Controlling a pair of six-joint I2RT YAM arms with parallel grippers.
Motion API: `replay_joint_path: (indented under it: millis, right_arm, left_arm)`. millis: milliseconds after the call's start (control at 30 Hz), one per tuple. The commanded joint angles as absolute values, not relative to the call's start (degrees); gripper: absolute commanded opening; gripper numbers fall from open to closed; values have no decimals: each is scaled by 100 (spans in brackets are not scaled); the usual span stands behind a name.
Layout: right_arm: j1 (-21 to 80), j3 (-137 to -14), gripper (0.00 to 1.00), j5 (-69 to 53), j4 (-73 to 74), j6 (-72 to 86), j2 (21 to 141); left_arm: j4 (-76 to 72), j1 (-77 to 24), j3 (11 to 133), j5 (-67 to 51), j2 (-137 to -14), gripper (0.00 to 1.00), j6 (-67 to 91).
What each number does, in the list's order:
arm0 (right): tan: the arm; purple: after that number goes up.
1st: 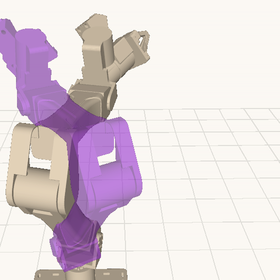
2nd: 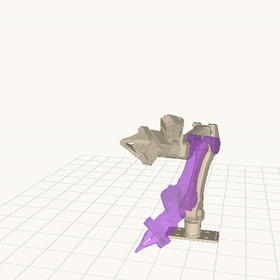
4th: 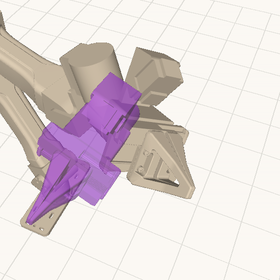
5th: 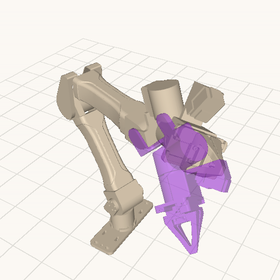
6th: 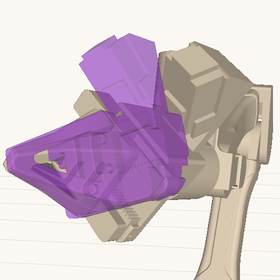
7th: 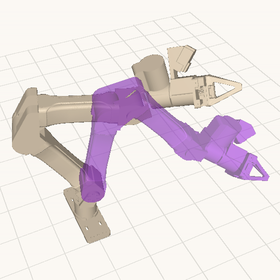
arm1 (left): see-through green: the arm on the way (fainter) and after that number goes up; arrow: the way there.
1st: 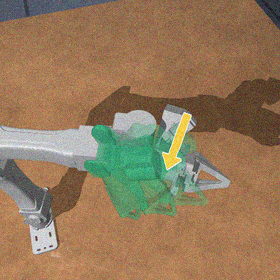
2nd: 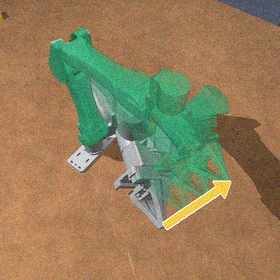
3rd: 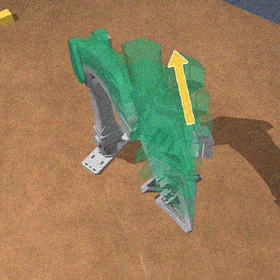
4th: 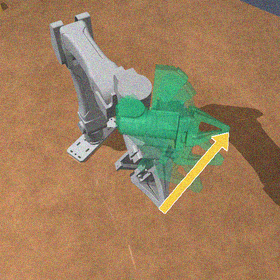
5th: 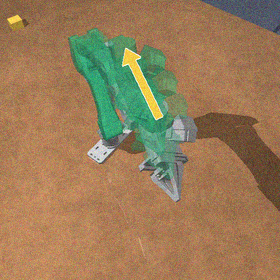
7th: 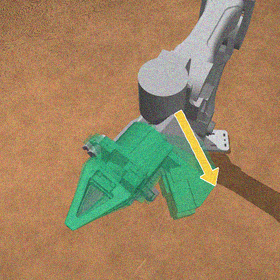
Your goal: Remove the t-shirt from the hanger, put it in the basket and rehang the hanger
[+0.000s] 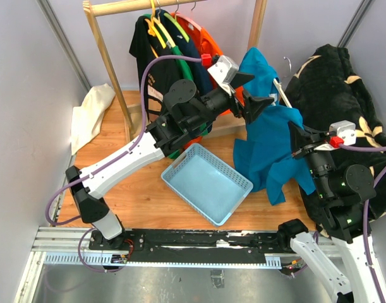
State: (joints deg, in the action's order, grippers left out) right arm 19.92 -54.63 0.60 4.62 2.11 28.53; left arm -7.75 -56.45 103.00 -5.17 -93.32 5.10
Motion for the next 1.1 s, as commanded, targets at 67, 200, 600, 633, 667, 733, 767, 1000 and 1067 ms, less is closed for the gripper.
replay_joint_path:
  millis: [67,200,600,633,667,733,767,1000,1067]
  right_arm:
    - [2118,-5493,1,-256,17,256,2706]
    - [2119,-5506,1,-360,31,302,2728]
    - [2118,-5534,1,-480,67,316,2704]
    - [2118,-5537,1,-486,67,316,2707]
    - [2118,-5537,1,-499,68,316,2704]
    - [2123,-5546,1,-501,79,316,2694]
    - [2119,-5546,1,-501,87,316,2676]
    - [2120,-5596,1,-499,132,299,2627]
    - [2118,-5607,1,-509,134,301,2616]
  left_arm:
    - [-1455,-5677,10447,-571,-9616,93,-291]
    - [-1596,-5677,10547,-723,-9808,92,-463]
    - [-1742,-5678,11073,-773,-10361,89,-655]
    - [-1745,-5678,11119,-781,-10395,89,-653]
    - [-1723,-5678,11172,-775,-10436,88,-654]
    - [-1623,-5678,11307,-773,-10527,87,-662]
    - [-1587,-5671,11354,-797,-10573,86,-663]
    - [-1542,-5675,11453,-912,-10650,71,-572]
    - [-1540,-5678,11436,-918,-10636,66,-563]
